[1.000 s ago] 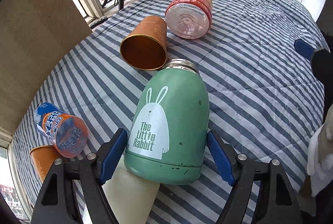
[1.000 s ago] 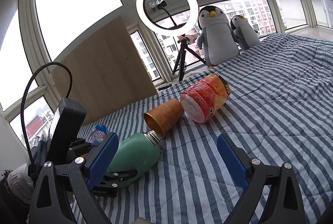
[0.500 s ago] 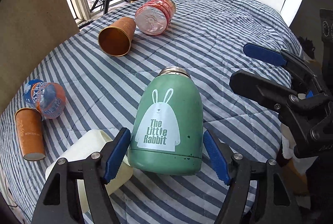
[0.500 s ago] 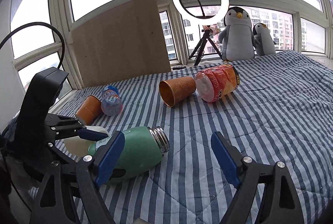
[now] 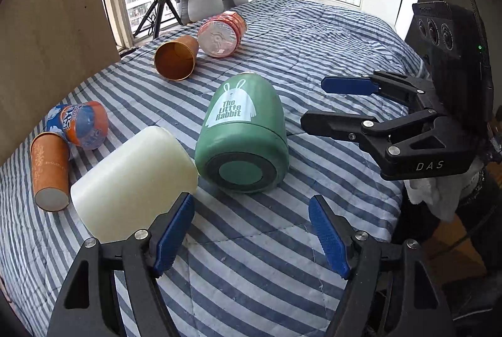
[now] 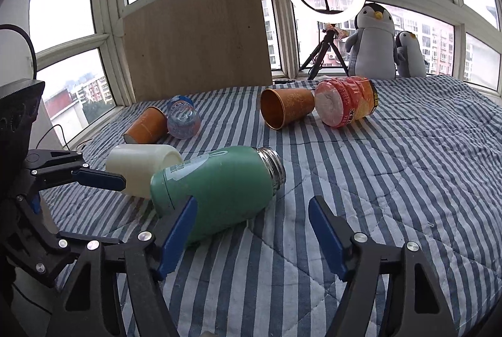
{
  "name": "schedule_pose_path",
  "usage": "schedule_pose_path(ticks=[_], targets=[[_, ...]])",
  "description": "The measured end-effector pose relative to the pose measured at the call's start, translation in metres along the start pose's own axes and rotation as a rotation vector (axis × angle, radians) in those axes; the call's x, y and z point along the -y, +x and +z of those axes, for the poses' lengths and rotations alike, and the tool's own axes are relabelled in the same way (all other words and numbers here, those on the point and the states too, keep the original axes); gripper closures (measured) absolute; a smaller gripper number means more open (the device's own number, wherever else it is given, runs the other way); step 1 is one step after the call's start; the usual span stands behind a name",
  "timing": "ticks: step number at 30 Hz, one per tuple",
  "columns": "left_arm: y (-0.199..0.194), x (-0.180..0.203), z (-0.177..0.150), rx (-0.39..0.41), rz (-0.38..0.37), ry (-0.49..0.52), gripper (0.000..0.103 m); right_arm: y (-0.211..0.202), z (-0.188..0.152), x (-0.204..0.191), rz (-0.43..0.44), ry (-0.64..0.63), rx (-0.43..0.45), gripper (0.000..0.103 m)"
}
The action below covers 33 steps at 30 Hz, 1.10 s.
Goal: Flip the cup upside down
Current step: 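Lift the green thermos with the left gripper toward the right gripper, then grasp the thermos bottom end with the right gripper while the left gripper holds it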
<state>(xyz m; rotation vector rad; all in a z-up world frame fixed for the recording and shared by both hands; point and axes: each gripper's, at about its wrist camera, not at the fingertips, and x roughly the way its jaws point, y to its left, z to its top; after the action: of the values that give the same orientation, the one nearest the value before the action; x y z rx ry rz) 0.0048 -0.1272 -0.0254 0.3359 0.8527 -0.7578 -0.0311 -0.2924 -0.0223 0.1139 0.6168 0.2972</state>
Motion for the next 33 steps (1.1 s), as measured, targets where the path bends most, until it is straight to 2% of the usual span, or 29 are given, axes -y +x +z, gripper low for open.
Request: schedule_pose_path(ticks=[4, 12, 15, 17, 20, 23, 25, 27, 33], targets=[[0.014, -0.018, 0.001, -0.004, -0.037, -0.033, 0.025, 0.005, -0.006, -0.019, -0.001, -0.055, -0.020, 0.033], [0.028, -0.040, 0.015, 0.032, -0.030, -0.018, 0.023, 0.014, -0.006, -0.016, -0.005, -0.035, -0.036, 0.034], [0.029, -0.037, 0.019, 0.054, -0.021, 0.014, 0.023, 0.019, -0.002, -0.008, 0.003, -0.009, -0.042, 0.037], [0.033, -0.034, 0.020, 0.050, -0.049, 0.036, 0.023, 0.021, 0.001, -0.003, 0.014, 0.011, -0.049, 0.037], [0.042, -0.026, 0.018, 0.035, -0.072, 0.060, 0.023, 0.021, 0.000, 0.001, 0.072, 0.028, -0.051, 0.037], [0.049, -0.017, 0.014, 0.031, -0.073, 0.084, 0.024, 0.020, -0.005, -0.006, 0.080, -0.005, -0.045, 0.038], [0.051, -0.015, 0.013, 0.040, -0.074, 0.090, 0.024, 0.021, -0.009, -0.015, 0.082, -0.047, -0.054, 0.044], [0.049, -0.016, 0.013, 0.049, -0.079, 0.082, 0.029, 0.023, -0.011, -0.024, 0.084, -0.084, -0.078, 0.054], [0.046, -0.017, 0.010, 0.050, -0.089, 0.054, 0.033, 0.027, -0.010, -0.023, 0.100, -0.065, -0.091, 0.060]])
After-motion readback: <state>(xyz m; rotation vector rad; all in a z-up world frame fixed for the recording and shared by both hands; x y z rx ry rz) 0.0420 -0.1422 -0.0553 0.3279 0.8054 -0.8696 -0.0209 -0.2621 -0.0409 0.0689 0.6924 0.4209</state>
